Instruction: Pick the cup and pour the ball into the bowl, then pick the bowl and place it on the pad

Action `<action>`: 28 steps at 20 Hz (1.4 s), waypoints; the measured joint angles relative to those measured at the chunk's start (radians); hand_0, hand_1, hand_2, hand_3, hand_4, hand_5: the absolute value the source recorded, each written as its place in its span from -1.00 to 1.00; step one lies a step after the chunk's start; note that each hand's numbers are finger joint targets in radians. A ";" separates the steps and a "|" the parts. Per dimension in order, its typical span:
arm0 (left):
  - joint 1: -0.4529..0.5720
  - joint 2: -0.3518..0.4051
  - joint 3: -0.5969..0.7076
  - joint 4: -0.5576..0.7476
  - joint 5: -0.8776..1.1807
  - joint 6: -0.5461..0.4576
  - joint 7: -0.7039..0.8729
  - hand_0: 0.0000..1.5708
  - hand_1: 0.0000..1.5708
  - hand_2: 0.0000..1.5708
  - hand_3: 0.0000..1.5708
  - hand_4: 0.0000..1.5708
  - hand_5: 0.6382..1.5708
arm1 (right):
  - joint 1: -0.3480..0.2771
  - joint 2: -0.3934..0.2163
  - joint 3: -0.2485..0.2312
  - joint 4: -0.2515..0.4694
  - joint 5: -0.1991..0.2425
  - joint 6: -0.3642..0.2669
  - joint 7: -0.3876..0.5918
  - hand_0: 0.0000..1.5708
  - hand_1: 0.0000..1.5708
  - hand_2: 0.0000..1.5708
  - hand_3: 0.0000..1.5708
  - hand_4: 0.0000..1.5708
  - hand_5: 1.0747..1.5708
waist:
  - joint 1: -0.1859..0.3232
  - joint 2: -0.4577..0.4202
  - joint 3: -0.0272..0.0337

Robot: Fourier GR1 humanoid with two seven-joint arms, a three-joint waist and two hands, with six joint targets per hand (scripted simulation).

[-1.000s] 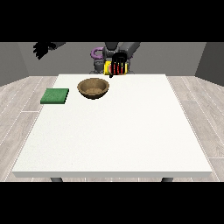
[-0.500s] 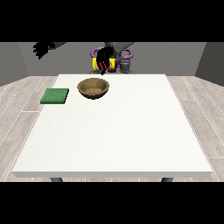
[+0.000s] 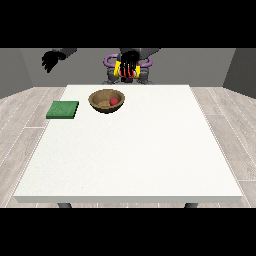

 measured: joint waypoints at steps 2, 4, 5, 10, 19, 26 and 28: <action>0.050 0.010 0.054 -0.044 0.066 0.085 -0.047 0.44 0.44 0.85 0.47 0.60 1.00 | 0.002 0.013 0.000 -0.006 -0.002 -0.015 0.004 -1.00 -1.00 -1.00 -1.00 -0.10 1.00 | 0.025 0.021 -0.0014; 0.086 0.011 0.118 -0.095 0.155 0.161 -0.105 0.24 0.24 0.18 -0.27 0.57 1.00 | -0.003 0.029 0.000 -0.008 -0.006 -0.029 0.007 -1.00 -1.00 -1.00 -1.00 -0.09 1.00 | 0.050 0.058 -0.0034; 0.094 0.000 0.157 -0.127 0.211 0.193 -0.131 -0.21 -0.21 -0.64 -1.00 0.40 1.00 | -0.006 0.035 0.002 -0.008 -0.006 -0.034 0.009 -1.00 -1.00 -1.00 -1.00 -0.09 1.00 | 0.060 0.076 -0.0053; 0.112 -0.042 0.332 -0.332 0.561 0.276 -0.232 -1.00 -1.00 -1.00 -1.00 -0.54 0.77 | -0.021 0.070 0.014 -0.007 0.002 -0.068 0.012 -1.00 -1.00 -1.00 -1.00 -0.15 1.00 | 0.098 0.141 -0.0146; 0.124 0.078 0.659 -0.547 1.163 -0.064 -0.398 -1.00 -1.00 -1.00 -1.00 -0.60 0.84 | -0.016 0.135 -0.010 -0.023 0.019 -0.190 -0.029 -1.00 -1.00 -1.00 -1.00 -1.00 0.99 | 0.245 0.228 -0.0072; 0.102 0.311 0.901 -0.477 1.452 -0.370 -0.435 -1.00 -1.00 -1.00 -1.00 -0.59 0.87 | -0.042 0.222 0.019 -0.037 0.045 -0.277 -0.073 -1.00 -1.00 -1.00 -1.00 -1.00 0.99 | 0.271 0.284 -0.0015; 0.110 0.360 0.949 -0.446 1.497 -0.421 -0.445 -1.00 -1.00 -1.00 -1.00 -0.62 0.87 | -0.053 0.244 0.032 -0.015 0.057 -0.289 -0.096 -1.00 -1.00 -1.00 -1.00 -1.00 0.99 | 0.259 0.293 -0.0004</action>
